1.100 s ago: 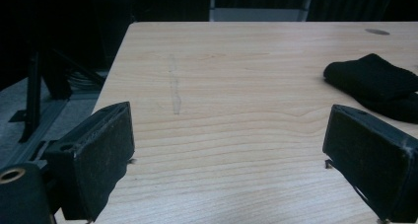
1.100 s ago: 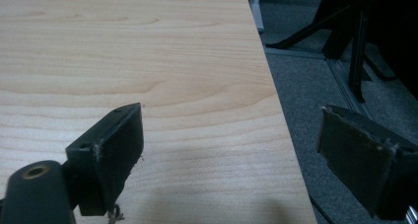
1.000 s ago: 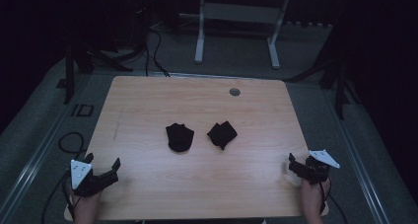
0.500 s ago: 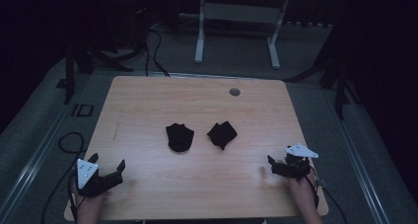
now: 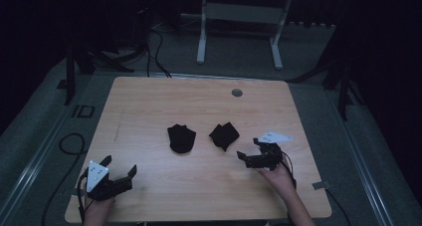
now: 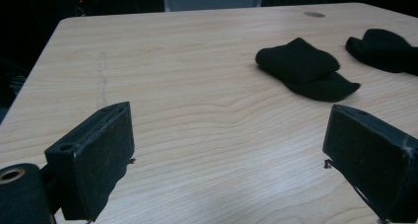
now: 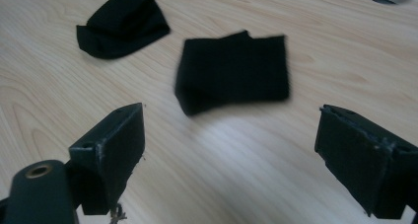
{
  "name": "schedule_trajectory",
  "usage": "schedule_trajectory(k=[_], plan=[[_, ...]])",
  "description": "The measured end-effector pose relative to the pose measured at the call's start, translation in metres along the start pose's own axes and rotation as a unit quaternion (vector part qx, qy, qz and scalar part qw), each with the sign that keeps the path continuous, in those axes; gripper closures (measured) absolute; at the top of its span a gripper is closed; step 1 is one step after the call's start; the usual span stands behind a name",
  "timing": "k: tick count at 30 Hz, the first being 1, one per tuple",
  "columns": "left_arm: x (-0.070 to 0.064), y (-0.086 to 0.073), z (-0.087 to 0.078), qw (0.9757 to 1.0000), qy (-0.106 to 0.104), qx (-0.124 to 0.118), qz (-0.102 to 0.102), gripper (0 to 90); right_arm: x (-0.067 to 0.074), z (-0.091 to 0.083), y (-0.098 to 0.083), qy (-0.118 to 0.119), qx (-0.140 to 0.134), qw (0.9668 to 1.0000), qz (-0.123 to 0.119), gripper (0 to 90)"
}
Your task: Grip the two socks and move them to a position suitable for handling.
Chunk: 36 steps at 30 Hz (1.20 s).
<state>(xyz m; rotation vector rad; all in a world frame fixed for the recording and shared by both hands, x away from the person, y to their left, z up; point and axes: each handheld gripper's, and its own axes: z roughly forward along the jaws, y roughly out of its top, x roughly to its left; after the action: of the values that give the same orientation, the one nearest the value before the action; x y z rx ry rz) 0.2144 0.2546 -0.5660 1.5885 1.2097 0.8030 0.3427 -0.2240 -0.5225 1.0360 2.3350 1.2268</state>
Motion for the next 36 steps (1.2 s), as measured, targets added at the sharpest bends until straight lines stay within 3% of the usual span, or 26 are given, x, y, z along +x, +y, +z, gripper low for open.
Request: schedule_trajectory(k=[1,3,6,7,8,13,17,23,27,31,33,36], plan=[[-0.002,0.0,0.0,1.0,-0.002,-0.001,0.005,5.8,0.004,0.009,0.009,-0.001,0.002,1.0,-0.01,20.9],[-0.002,0.0,0.001,1.0,-0.004,-0.003,0.006,5.8,0.005,0.013,0.012,-0.001,0.001,0.9999,-0.011,22.7],[-0.003,0.0,0.001,0.9999,-0.004,-0.005,0.009,5.8,0.01,0.031,0.029,-0.009,0.008,0.9993,-0.034,36.9],[-0.003,0.0,0.001,0.9999,-0.004,-0.005,0.008,5.8,0.01,0.031,0.029,-0.009,0.008,0.9993,-0.034,36.9],[-0.002,0.0,0.001,0.9999,-0.005,-0.005,0.007,5.8,0.01,0.041,0.037,0.001,0.011,0.9993,-0.035,41.8],[-0.001,-0.001,0.0,1.0,-0.004,-0.007,0.003,5.8,0.011,0.061,0.049,0.005,0.026,0.999,-0.035,38.5],[-0.002,-0.001,0.001,0.9999,-0.008,-0.007,0.004,5.8,0.006,0.086,0.054,-0.01,0.053,0.9978,-0.038,32.0],[-0.005,-0.001,0.002,0.9999,-0.015,-0.004,0.006,5.8,0.0,0.105,0.049,-0.017,0.081,0.9961,-0.03,32.0],[-0.005,0.0,0.001,0.9998,-0.015,-0.005,0.008,5.8,0.002,0.115,0.041,-0.009,0.101,0.9944,-0.031,34.2],[-0.008,0.0,0.002,0.9998,-0.019,-0.006,0.006,5.8,0.006,0.113,0.036,-0.014,0.088,0.9953,-0.036,43.3],[-0.01,0.0,0.003,0.9997,-0.023,-0.004,0.009,5.8,0.008,0.11,0.035,-0.012,0.086,0.9955,-0.038,57.5],[-0.014,0.001,0.003,0.9995,-0.028,-0.004,0.014,5.8,0.013,0.107,0.033,-0.015,0.088,0.9951,-0.041,68.4]])
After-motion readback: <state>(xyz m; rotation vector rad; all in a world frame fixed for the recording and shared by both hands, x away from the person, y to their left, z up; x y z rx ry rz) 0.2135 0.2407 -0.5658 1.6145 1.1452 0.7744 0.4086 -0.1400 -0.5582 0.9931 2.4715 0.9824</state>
